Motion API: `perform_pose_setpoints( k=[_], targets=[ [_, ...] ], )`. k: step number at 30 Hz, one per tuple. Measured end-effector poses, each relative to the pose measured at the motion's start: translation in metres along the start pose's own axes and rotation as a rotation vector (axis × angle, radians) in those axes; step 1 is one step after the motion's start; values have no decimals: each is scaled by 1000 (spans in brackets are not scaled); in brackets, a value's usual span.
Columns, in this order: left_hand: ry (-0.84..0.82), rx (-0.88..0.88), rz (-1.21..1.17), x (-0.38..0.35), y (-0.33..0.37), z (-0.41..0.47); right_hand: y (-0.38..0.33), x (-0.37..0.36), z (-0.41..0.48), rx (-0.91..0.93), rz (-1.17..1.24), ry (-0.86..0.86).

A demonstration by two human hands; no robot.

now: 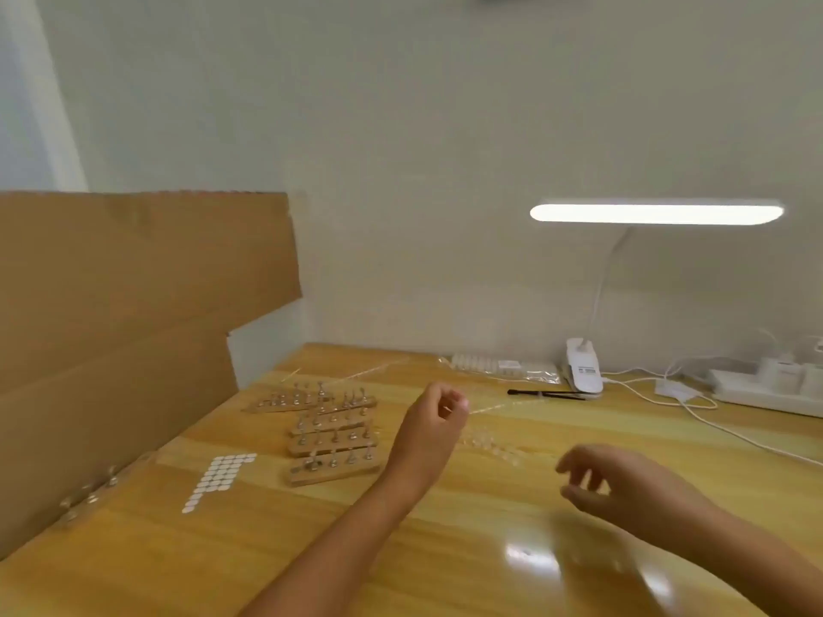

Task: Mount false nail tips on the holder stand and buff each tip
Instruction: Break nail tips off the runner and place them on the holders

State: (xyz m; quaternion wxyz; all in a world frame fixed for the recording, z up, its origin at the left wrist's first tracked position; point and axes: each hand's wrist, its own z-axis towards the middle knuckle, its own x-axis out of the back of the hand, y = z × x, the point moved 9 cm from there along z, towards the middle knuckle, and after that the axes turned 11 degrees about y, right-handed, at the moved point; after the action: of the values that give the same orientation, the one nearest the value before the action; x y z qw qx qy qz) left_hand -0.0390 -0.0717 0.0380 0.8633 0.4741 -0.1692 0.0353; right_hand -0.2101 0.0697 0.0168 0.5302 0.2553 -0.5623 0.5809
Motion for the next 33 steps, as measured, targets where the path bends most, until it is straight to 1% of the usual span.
perform_pose_setpoints(
  k=[1,2,3,4,6,8,12,16,20,22,23,25,26,27,28,30,32,33],
  targets=[
    [-56,-67,106,-14,-1,1,0,-5,13,16,-83,10],
    [-80,-90,216,-26,-8,2,4,-8,25,-11,-141,47],
    [-86,-98,257,-33,-19,2,6,-18,38,-17,-145,53],
    [-139,-95,311,-41,-29,-2,4,-26,46,-19,-142,54],
    [-219,-122,328,-53,-40,-11,3,-43,60,-16,-121,72],
    [-253,-175,333,-59,-43,-14,3,-50,66,15,-127,115],
    [-239,-205,320,-57,-40,-11,5,-48,63,55,-44,204],
    [-194,-187,303,-44,-38,-5,10,-36,53,83,89,292],
    [-70,-254,282,-11,-12,0,12,-14,43,73,292,440],
    [34,-327,339,19,7,6,12,-9,39,57,371,468],
    [113,-342,334,41,14,9,13,-8,37,51,395,471],
    [273,-278,264,94,15,17,15,-11,37,32,419,463],
    [319,-203,237,119,5,19,16,-13,38,19,434,450],
    [329,-107,246,139,-10,18,17,-15,39,8,458,435],
    [305,2,304,155,-27,15,17,-17,40,4,488,425],
    [194,178,511,171,-61,3,19,-19,43,13,541,418],
    [88,258,673,174,-84,-13,20,-20,45,22,568,423],
    [50,276,701,173,-92,-19,21,-19,45,23,578,428]
  ],
)
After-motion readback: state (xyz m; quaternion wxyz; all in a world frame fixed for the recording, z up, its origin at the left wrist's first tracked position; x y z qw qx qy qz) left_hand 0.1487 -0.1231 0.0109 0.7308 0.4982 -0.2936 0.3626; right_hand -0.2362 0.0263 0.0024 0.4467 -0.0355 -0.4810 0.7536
